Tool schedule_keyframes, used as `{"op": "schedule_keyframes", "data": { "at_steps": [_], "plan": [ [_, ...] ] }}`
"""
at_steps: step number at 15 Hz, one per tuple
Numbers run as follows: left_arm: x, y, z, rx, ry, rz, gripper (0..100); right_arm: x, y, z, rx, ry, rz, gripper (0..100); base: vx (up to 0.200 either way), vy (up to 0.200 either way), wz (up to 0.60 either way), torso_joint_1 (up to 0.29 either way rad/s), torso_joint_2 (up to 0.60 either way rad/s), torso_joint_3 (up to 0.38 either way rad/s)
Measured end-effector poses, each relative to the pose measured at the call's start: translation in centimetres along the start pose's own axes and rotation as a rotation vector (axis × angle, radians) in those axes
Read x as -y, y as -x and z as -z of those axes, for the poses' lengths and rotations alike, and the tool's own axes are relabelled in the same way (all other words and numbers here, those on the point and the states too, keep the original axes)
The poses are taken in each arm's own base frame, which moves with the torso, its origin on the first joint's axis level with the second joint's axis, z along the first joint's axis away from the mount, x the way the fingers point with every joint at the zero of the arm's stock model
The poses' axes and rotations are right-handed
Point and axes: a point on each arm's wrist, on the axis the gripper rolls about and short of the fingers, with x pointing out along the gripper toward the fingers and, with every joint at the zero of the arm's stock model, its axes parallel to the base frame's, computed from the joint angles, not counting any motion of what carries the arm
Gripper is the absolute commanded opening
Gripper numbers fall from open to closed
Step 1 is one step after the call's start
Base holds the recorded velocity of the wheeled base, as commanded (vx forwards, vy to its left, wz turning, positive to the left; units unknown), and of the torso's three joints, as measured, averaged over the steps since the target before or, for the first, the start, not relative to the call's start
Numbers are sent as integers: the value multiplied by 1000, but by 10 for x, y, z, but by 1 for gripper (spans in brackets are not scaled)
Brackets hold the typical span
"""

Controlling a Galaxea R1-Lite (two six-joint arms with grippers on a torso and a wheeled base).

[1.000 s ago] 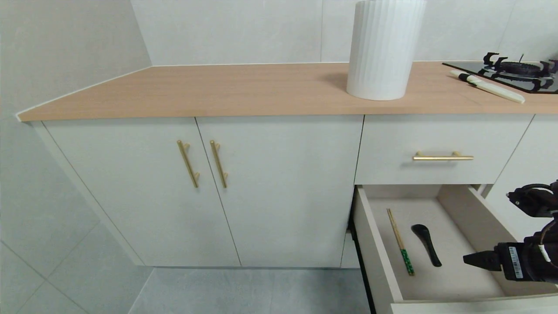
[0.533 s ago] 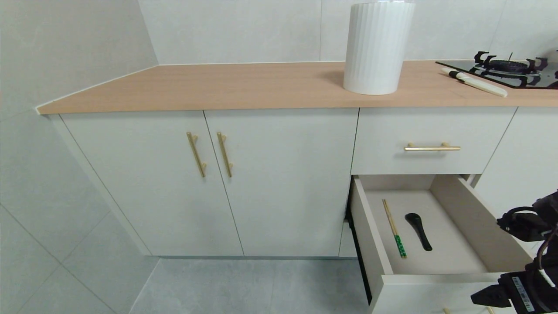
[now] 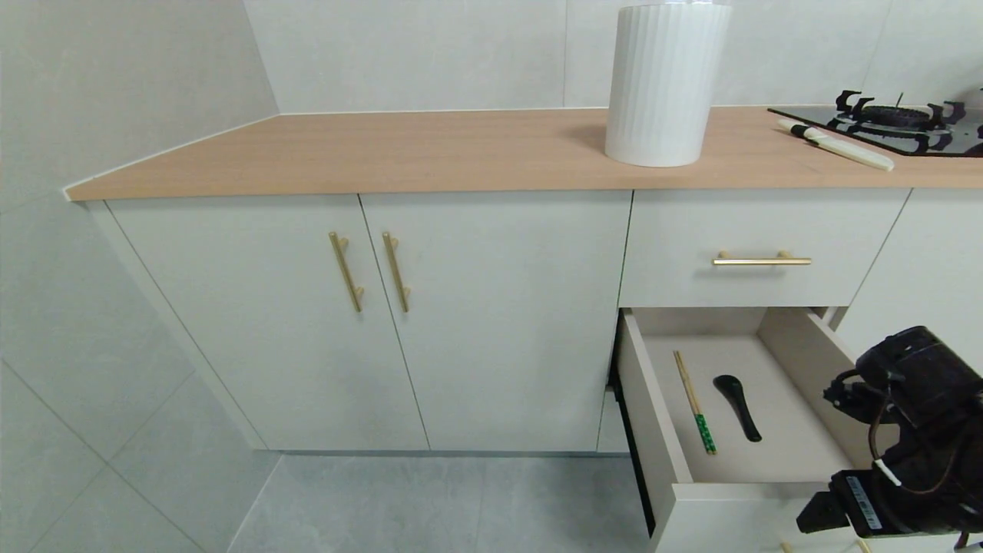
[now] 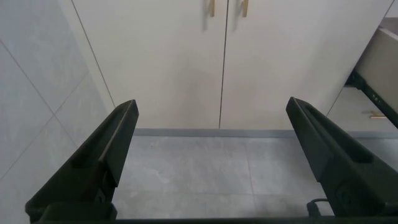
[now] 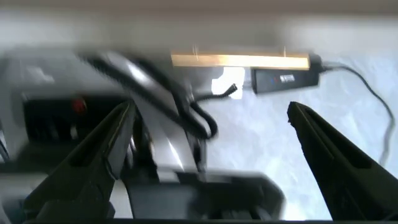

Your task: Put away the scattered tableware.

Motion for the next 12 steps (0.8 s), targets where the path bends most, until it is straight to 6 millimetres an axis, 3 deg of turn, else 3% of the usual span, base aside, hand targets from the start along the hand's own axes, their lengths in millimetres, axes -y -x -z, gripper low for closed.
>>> {"op": "schedule_keyframes", "data": {
  "at_steps": [4, 12],
  "plan": [
    [0, 0, 0, 0, 0, 0, 100, -1, -19, -2, 70, -8, 13, 100, 0, 0, 0, 0, 0, 0],
    [0, 0, 0, 0, 0, 0, 100, -2, -34, -16, 261, -40, 15, 100, 0, 0, 0, 0, 0, 0]
  ]
}}
